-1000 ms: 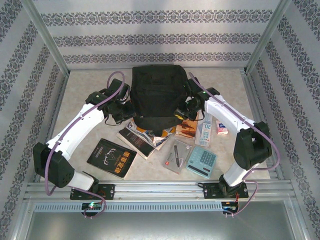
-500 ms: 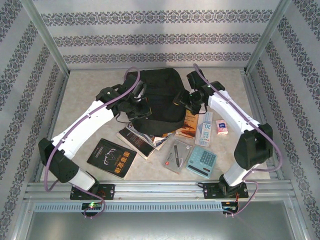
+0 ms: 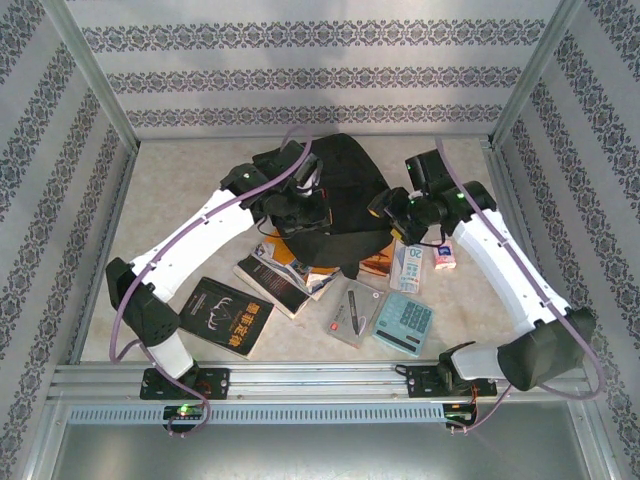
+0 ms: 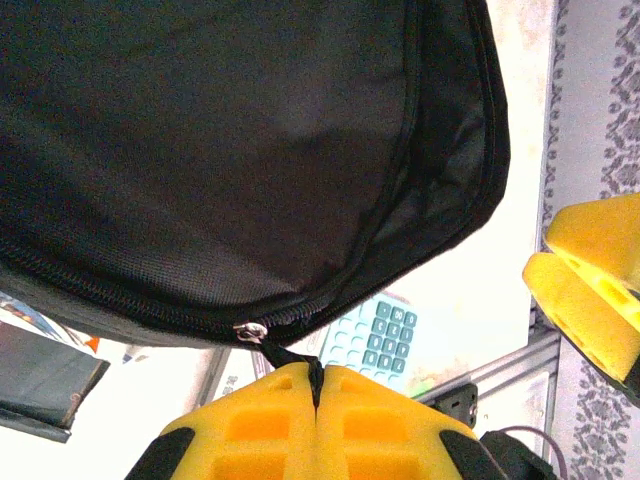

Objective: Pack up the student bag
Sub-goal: Unzip the student bag at the top-center of the table.

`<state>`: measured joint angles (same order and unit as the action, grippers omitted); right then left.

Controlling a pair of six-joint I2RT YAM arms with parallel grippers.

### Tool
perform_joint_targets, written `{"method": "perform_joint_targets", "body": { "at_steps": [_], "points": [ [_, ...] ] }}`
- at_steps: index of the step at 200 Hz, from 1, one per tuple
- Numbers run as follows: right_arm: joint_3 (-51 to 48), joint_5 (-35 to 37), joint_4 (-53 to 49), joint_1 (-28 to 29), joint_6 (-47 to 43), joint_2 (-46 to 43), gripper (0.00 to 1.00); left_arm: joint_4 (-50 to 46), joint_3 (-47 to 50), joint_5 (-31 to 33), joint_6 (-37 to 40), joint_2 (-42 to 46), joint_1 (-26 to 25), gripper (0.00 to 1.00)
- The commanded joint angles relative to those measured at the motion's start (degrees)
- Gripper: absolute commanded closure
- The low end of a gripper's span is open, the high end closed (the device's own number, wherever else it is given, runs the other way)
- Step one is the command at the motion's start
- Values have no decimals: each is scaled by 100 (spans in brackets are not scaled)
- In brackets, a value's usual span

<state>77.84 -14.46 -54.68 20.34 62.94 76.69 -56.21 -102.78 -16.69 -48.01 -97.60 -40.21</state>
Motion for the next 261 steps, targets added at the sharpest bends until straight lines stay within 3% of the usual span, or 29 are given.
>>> {"method": "perform_joint_targets", "body": {
  "at_steps": [1, 33, 94, 170, 261],
  "points": [
    [-459, -569, 78, -4, 898, -83, 34, 66, -207, -168, 168, -44, -145, 100],
    [-849, -907, 762, 175, 1510, 12, 35, 75, -181, -214, 226, -84, -199, 100],
    [-665, -761, 1117, 401, 1458, 715, 36, 133, 55, -237, 257, 60, -216, 100],
    [-1121, -438, 961, 428, 1390, 558, 100, -22, 677, 422, 223, 498, -66, 100],
    [-1417, -453, 868, 284, 913, 408, 100, 180, 1635, 618, 149, 1065, 828, 100]
  ]
}}
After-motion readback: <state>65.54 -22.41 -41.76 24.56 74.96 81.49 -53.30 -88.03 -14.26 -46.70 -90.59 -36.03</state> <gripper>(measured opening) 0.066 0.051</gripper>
